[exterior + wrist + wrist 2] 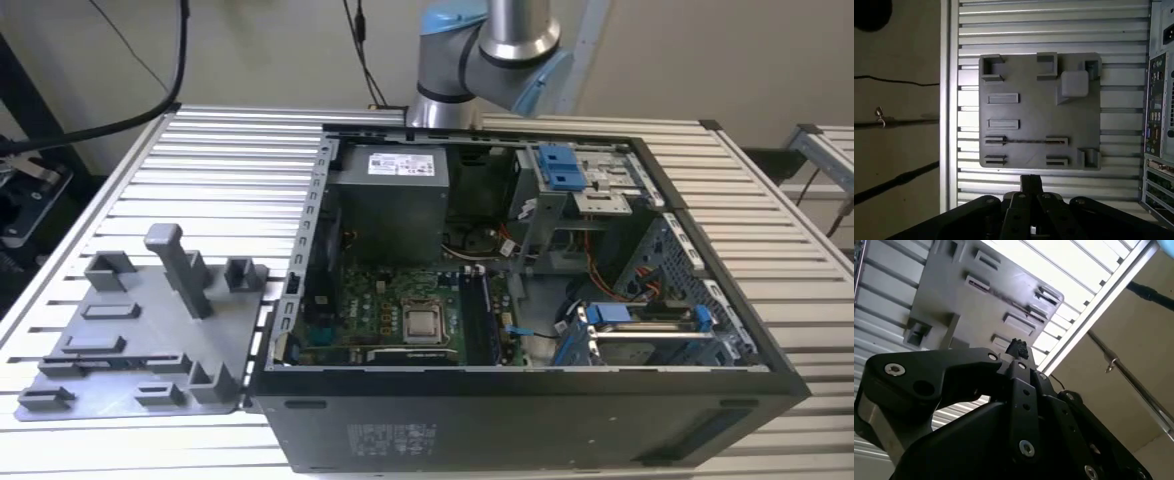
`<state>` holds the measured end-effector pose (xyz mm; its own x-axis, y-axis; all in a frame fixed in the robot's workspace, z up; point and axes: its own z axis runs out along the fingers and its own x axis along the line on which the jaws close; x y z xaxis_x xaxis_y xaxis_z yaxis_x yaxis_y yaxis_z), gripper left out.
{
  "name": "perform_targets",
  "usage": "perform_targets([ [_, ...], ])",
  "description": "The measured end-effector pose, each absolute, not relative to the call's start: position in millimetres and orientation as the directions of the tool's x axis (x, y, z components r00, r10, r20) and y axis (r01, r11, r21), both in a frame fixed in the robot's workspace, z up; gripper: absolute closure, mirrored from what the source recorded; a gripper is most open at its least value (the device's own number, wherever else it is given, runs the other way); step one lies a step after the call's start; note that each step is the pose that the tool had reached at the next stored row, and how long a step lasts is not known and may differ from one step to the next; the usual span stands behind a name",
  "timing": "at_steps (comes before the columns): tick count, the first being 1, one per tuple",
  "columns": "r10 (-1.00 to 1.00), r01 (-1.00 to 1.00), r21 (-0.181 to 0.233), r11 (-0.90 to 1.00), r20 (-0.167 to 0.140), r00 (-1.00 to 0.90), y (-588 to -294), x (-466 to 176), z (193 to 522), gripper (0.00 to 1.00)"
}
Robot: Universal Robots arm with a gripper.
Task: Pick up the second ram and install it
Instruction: 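Pick up the second ram and move it above second insertion slot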
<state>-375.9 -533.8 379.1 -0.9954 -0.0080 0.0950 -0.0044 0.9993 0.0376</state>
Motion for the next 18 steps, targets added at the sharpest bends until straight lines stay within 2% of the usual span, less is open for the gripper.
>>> perform_targets([
  [18,-0.231,-0.229,0.031,0.973,0.096,-0.968,-533.8,-376.2,379.1,0.89],
])
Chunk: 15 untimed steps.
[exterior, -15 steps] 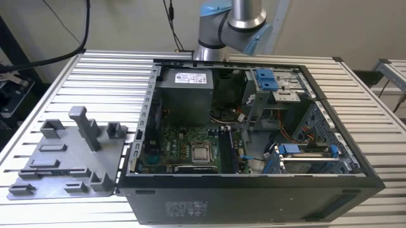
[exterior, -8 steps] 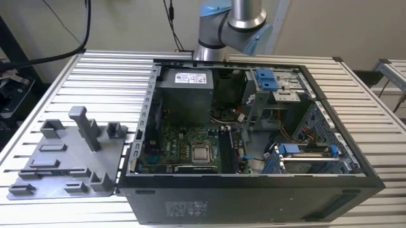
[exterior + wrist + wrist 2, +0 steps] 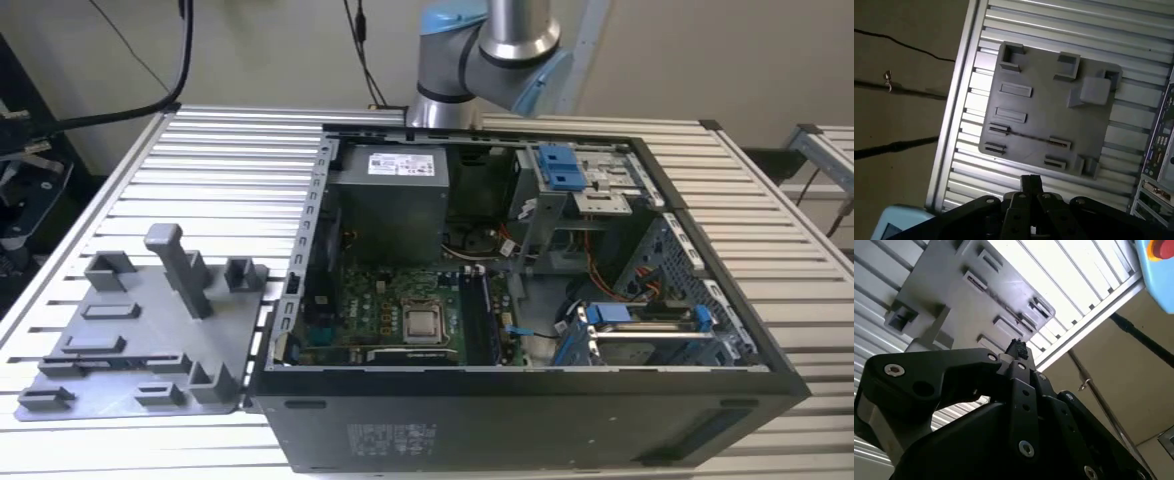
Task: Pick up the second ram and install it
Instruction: 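Pick up the second ram and move it above second insertion slot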
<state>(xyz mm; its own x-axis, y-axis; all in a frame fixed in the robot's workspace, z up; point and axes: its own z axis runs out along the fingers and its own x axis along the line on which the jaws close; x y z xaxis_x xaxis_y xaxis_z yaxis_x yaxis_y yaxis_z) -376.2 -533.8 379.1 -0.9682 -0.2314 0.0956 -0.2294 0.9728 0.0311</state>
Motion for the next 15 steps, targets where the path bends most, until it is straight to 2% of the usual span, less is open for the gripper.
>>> perform_targets([
  [15,-0.411,-0.410,0.028,0.912,0.097,-0.907,-533.8,-376.3,379.1,0.89],
])
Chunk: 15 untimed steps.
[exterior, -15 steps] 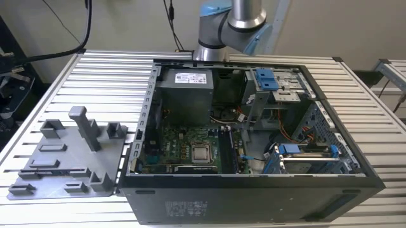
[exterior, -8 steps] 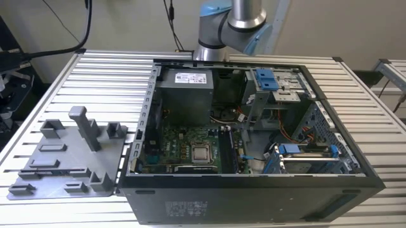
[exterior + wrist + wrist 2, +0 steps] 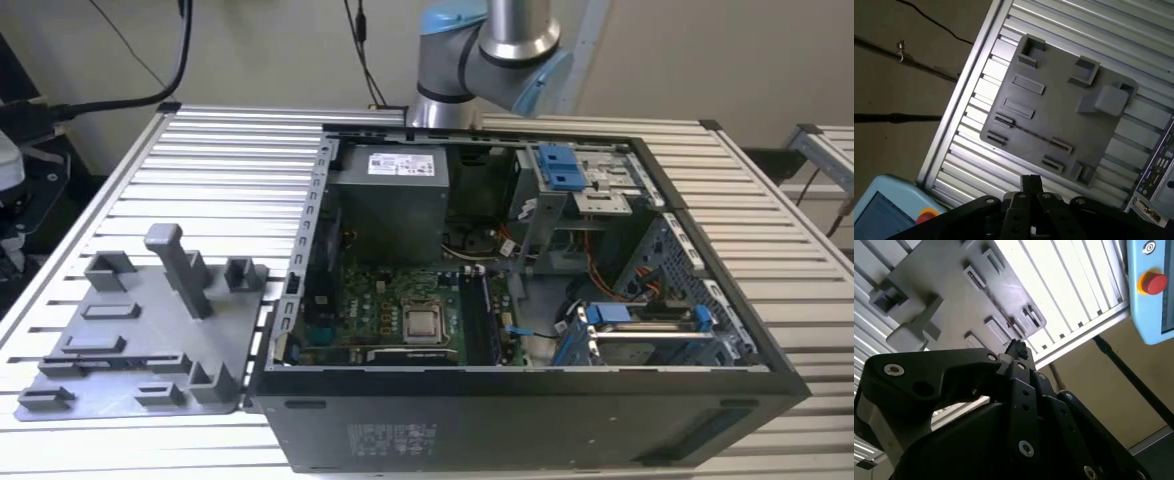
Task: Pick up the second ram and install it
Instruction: 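Pick up the second ram and move it above second insertion slot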
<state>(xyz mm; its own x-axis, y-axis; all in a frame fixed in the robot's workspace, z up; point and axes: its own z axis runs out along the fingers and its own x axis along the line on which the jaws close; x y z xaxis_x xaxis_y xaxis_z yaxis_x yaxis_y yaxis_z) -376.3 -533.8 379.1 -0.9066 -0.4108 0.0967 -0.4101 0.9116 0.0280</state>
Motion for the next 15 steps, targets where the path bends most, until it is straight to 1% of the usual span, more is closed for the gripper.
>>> perform_targets([
  [15,-0.534,-0.534,0.026,0.845,0.098,-0.840,-533.8,-376.3,379.1,0.89],
])
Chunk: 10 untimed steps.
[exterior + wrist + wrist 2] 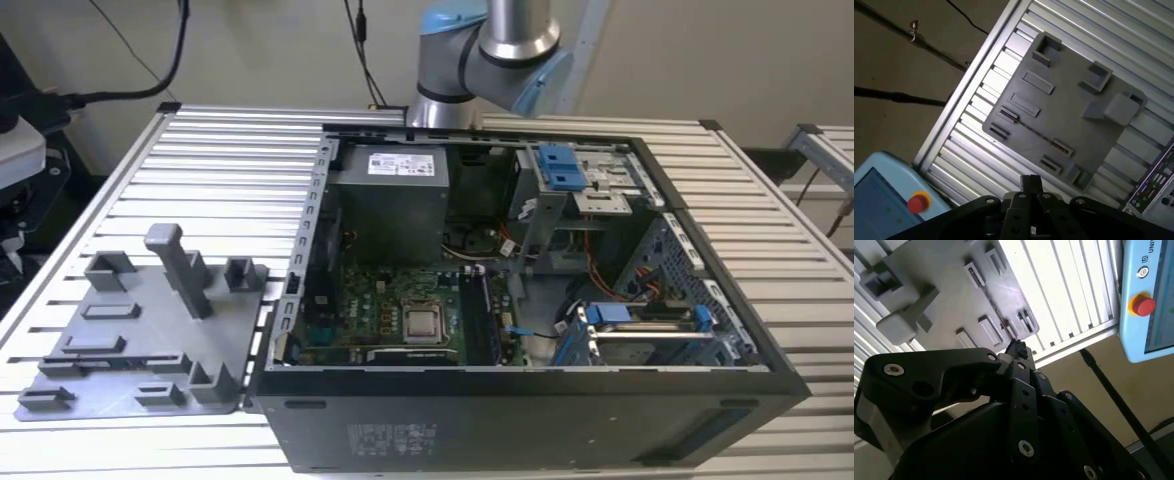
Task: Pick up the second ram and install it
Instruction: 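Pick up the second ram and move it above second insertion slot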
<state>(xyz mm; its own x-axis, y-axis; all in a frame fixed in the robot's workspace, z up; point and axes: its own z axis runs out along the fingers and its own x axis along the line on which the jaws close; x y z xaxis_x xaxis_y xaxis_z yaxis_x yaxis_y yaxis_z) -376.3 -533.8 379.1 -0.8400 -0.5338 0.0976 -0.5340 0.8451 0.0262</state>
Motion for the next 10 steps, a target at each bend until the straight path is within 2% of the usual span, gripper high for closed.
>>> perform_targets([
  [10,-0.610,-0.611,0.025,0.792,0.098,-0.786,-533.8,-376.3,379.1,0.89],
])
